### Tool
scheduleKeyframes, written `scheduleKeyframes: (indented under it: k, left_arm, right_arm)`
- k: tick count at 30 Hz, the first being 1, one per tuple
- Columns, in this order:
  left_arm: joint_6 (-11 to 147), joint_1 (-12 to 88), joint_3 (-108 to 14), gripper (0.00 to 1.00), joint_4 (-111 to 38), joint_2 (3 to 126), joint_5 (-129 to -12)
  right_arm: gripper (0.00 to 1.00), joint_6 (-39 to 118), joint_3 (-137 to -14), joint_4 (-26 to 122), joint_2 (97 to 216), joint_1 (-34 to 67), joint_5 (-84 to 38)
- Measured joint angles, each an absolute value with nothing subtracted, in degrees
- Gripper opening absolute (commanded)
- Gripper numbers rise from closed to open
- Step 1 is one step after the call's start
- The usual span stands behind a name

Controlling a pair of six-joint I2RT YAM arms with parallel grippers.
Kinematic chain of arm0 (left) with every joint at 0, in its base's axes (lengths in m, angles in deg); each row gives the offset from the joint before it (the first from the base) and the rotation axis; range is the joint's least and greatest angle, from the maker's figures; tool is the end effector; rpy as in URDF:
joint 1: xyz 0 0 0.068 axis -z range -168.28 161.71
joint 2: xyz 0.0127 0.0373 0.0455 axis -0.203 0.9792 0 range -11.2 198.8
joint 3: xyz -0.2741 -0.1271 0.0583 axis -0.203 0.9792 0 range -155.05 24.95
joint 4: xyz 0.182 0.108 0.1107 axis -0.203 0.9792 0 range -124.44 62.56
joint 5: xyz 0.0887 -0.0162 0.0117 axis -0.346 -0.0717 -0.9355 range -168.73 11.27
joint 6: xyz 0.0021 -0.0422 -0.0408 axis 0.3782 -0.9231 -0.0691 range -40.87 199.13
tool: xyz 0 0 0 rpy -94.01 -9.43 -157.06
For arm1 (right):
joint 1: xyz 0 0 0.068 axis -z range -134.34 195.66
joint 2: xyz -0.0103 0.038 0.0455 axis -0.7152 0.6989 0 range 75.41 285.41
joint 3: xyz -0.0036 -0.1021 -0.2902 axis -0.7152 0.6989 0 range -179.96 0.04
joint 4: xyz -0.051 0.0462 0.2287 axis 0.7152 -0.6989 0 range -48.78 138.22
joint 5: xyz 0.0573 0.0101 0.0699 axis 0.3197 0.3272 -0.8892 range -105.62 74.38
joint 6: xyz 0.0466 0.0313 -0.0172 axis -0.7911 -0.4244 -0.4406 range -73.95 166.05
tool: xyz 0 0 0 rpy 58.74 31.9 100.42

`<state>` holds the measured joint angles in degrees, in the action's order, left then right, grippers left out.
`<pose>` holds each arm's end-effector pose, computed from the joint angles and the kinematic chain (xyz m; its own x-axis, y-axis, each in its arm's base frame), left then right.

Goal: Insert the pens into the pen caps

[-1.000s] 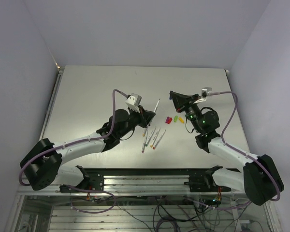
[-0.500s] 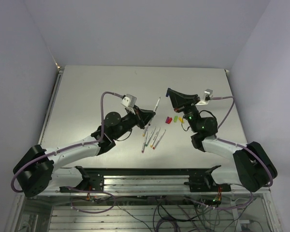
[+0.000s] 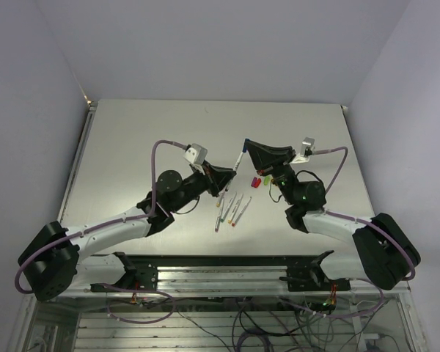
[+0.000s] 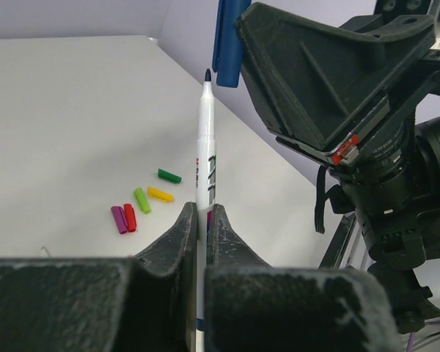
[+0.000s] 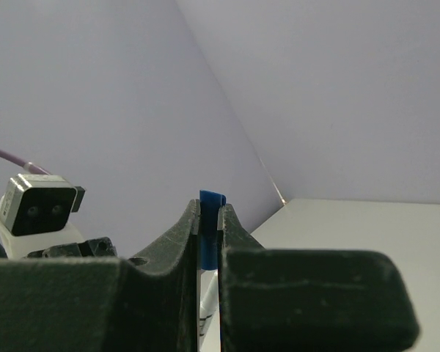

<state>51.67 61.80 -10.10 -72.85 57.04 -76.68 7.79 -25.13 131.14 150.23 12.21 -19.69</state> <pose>0.1545 -0.1869 0.3320 -0.3121 -0.3450 -0.8852 0.7274 0.5126 -0.4563 0.1881 0.1279 0.3375 -0.0118 0.7325 -0.6806 -0.7540 0.4406 0.4872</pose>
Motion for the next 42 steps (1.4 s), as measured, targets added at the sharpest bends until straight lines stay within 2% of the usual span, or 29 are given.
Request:
scheduleKeyframes:
  k: [42]
  left_arm:
    - [54.3, 61.8, -6.9, 0.07, -74.1, 52.7, -75.5]
  right_arm:
    - [0.00, 9.0, -28.0, 131.1, 152.3, 10.4, -17.9]
